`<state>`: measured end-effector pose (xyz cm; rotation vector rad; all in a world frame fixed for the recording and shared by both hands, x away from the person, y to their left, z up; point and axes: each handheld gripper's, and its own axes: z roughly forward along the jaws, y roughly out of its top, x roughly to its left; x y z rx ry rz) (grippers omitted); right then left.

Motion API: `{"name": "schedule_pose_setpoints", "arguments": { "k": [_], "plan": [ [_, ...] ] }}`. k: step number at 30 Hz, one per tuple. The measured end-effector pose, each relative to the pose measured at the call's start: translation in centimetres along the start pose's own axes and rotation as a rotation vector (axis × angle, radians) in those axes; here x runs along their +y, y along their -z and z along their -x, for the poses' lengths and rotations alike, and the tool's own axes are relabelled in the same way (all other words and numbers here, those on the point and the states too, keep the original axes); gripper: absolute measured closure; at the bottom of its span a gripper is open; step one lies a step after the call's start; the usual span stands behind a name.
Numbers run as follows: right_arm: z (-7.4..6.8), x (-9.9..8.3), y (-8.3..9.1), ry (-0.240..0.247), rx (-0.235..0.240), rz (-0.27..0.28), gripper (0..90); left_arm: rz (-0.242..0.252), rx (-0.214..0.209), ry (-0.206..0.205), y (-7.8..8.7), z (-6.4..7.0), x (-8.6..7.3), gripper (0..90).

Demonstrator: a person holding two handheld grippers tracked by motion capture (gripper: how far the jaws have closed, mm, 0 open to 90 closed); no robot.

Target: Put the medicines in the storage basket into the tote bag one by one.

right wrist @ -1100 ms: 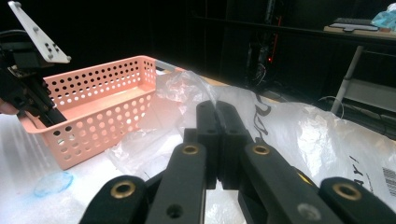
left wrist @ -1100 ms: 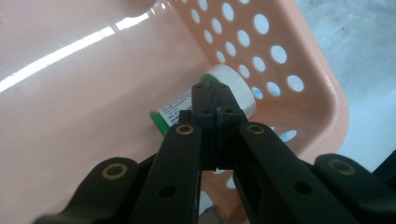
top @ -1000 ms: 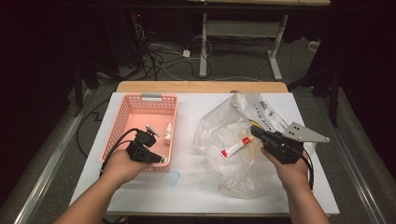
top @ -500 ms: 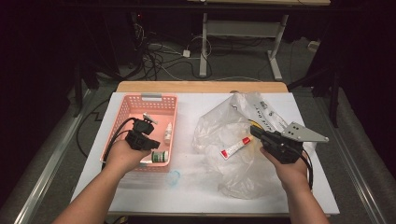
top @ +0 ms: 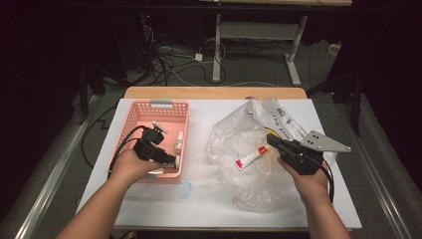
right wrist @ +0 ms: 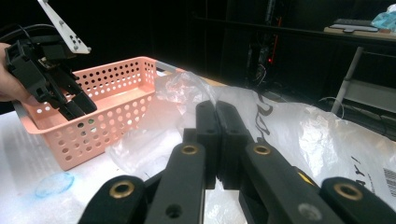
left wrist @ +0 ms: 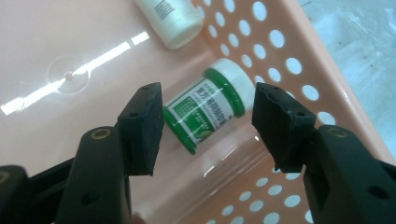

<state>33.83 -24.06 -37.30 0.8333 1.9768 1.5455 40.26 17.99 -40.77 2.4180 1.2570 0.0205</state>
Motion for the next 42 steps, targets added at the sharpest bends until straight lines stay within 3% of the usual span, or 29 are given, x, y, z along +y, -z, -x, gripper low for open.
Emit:
{"name": "schedule_pose_setpoints", "arguments": {
  "k": [7,16,28,34,42],
  "plan": [
    [0.0,0.0,-0.1,0.000,0.003,0.000,89.6,-0.029,-0.035,-0.036,-1.1,-0.2,0.9,35.9],
    [0.0,0.0,-0.1,0.001,0.002,-0.007,89.7,-0.131,0.016,-0.075,-2.5,0.0,1.6,35.5],
    [0.0,-0.1,-0.1,0.003,0.001,-0.005,89.6,-0.201,0.027,-0.071,-3.6,-0.6,2.2,43.3],
    [-0.1,-0.1,-0.2,0.003,0.003,-0.007,89.7,-0.251,0.056,-0.076,-4.1,-0.4,2.4,48.7],
    [-0.1,-0.1,-0.2,0.003,0.005,-0.008,89.7,-0.254,0.058,-0.081,-4.2,-0.3,2.4,53.0]
  ]
}}
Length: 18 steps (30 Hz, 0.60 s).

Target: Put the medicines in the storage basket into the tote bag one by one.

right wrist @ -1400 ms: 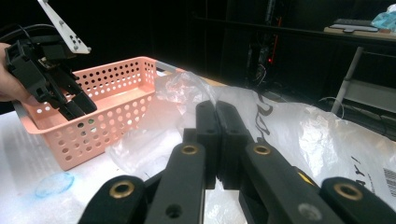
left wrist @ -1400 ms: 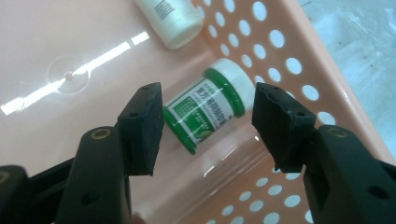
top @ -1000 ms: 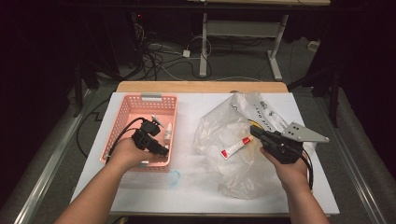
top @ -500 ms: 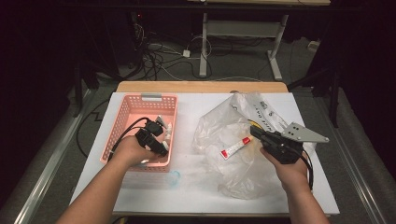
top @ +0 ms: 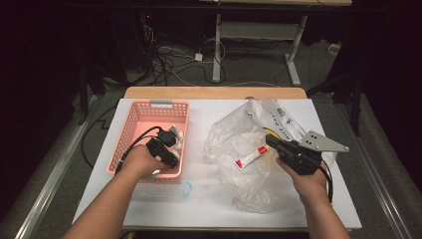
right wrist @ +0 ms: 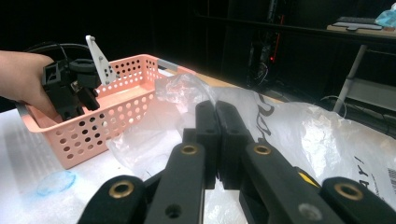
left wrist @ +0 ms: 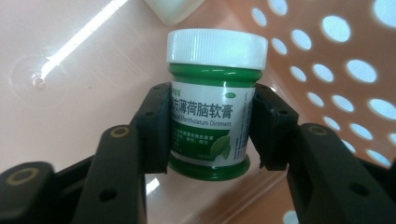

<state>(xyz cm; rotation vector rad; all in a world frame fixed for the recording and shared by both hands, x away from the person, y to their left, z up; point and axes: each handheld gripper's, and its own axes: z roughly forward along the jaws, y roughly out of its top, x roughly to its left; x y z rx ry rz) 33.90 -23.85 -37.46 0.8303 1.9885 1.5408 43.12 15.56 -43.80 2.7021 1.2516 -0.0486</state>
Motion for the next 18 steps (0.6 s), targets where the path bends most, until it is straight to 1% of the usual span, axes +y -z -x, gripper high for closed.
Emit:
{"name": "schedule_pose_setpoints", "arguments": {
  "k": [2,4,7,9,13,18],
  "plan": [
    [0.0,0.0,0.0,-0.001,0.000,-0.002,89.7,0.001,-0.004,0.001,0.0,0.0,0.0,53.4],
    [0.0,0.0,0.0,-0.003,-0.001,-0.001,89.7,0.000,-0.018,0.007,0.0,-0.1,0.0,53.6],
    [0.1,-0.1,0.1,-0.001,-0.003,-0.001,89.9,0.010,-0.026,0.014,0.2,-0.2,-0.1,53.8],
    [0.1,-0.1,0.1,-0.002,-0.004,-0.001,90.0,0.022,-0.026,0.018,0.3,-0.3,-0.1,53.9],
    [0.2,-0.1,0.2,-0.005,-0.007,0.000,90.0,0.062,-0.035,0.028,0.8,-0.4,-0.3,54.0],
    [0.3,-0.1,0.2,-0.003,-0.004,0.002,90.0,0.107,-0.035,0.032,1.7,0.0,-0.6,54.1]
  ]
}}
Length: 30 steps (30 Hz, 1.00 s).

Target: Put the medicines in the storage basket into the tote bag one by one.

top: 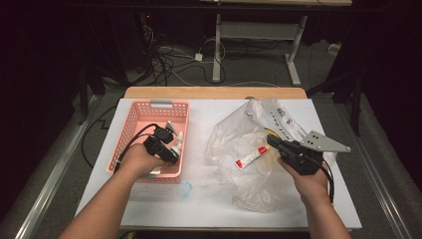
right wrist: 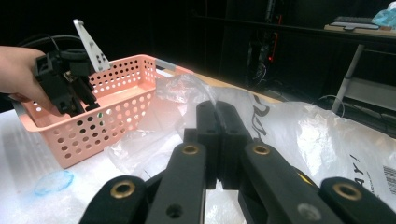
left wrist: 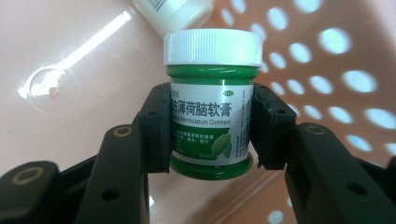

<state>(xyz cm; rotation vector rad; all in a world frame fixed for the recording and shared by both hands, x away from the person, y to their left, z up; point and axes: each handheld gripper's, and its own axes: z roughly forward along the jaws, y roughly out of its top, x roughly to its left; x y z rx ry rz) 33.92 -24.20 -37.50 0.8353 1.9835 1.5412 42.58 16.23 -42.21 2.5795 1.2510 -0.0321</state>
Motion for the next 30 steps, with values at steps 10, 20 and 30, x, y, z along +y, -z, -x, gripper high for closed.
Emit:
{"name": "schedule_pose_setpoints", "arguments": {
  "k": [10,20,30],
  "plan": [
    [-0.2,0.1,0.0,0.002,0.000,0.002,90.0,0.087,0.006,0.026,1.4,0.4,-1.7,54.0],
    [-0.2,0.1,0.0,0.005,0.001,0.003,90.0,0.209,0.014,0.052,2.2,0.4,-4.4,54.0],
    [-0.3,0.1,0.0,0.008,0.000,-0.002,90.0,0.356,0.033,0.038,2.1,1.5,-6.5,54.0]
  ]
}}
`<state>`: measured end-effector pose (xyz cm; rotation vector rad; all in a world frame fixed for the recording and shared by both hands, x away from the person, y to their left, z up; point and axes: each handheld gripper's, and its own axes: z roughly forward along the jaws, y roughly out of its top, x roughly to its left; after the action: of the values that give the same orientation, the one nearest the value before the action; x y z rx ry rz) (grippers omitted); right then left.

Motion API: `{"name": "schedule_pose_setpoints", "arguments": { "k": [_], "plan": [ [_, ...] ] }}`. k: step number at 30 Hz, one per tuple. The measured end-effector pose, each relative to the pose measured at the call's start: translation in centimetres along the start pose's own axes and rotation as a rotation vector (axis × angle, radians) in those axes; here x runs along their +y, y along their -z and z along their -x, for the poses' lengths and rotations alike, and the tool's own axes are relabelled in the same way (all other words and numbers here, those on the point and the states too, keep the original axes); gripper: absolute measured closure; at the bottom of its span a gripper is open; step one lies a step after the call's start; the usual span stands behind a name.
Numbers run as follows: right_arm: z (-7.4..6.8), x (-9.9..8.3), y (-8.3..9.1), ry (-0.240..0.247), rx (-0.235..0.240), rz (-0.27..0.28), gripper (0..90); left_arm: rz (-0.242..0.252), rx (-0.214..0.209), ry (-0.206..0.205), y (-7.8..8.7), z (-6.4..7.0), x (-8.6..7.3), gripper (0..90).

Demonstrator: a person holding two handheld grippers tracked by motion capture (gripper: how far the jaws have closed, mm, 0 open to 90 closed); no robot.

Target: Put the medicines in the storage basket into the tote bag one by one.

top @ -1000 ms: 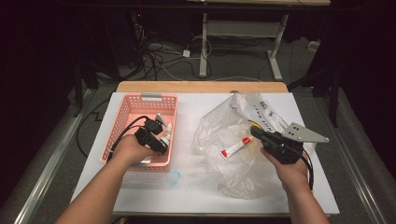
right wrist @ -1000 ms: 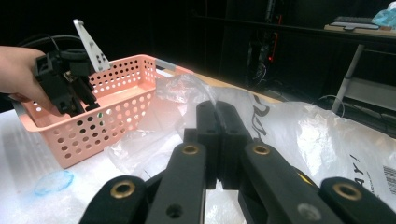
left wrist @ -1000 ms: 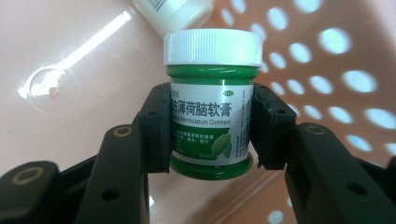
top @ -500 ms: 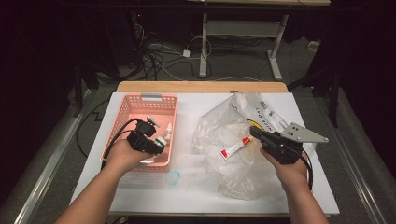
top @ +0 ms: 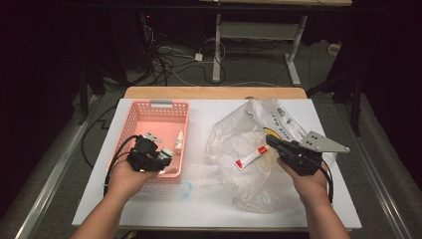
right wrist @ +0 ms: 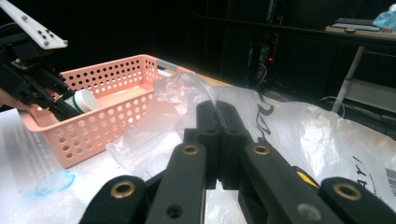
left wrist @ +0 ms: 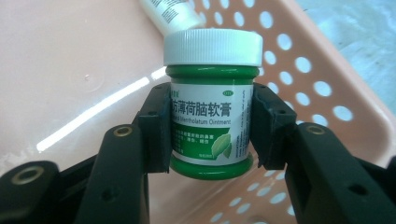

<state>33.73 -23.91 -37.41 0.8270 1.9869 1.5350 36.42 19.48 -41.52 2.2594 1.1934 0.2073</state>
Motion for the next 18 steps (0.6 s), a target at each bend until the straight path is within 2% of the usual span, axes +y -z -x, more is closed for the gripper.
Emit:
{"name": "schedule_pose_setpoints", "arguments": {
  "k": [4,9,13,18],
  "plan": [
    [0.0,0.0,0.0,0.005,0.000,0.000,90.0,0.049,0.014,0.004,0.1,0.2,-0.7,54.0],
    [-0.1,-0.1,-0.1,0.000,-0.002,-0.003,90.0,0.117,-0.008,0.028,0.5,0.2,-1.2,54.1],
    [-0.1,-0.1,-0.1,-0.001,-0.003,-0.004,90.0,0.158,-0.013,0.026,0.8,0.6,-1.4,54.1],
    [-0.2,-0.1,0.0,-0.002,-0.005,-0.007,90.0,0.212,-0.038,0.020,1.7,1.5,-1.2,54.1]
  ]
}}
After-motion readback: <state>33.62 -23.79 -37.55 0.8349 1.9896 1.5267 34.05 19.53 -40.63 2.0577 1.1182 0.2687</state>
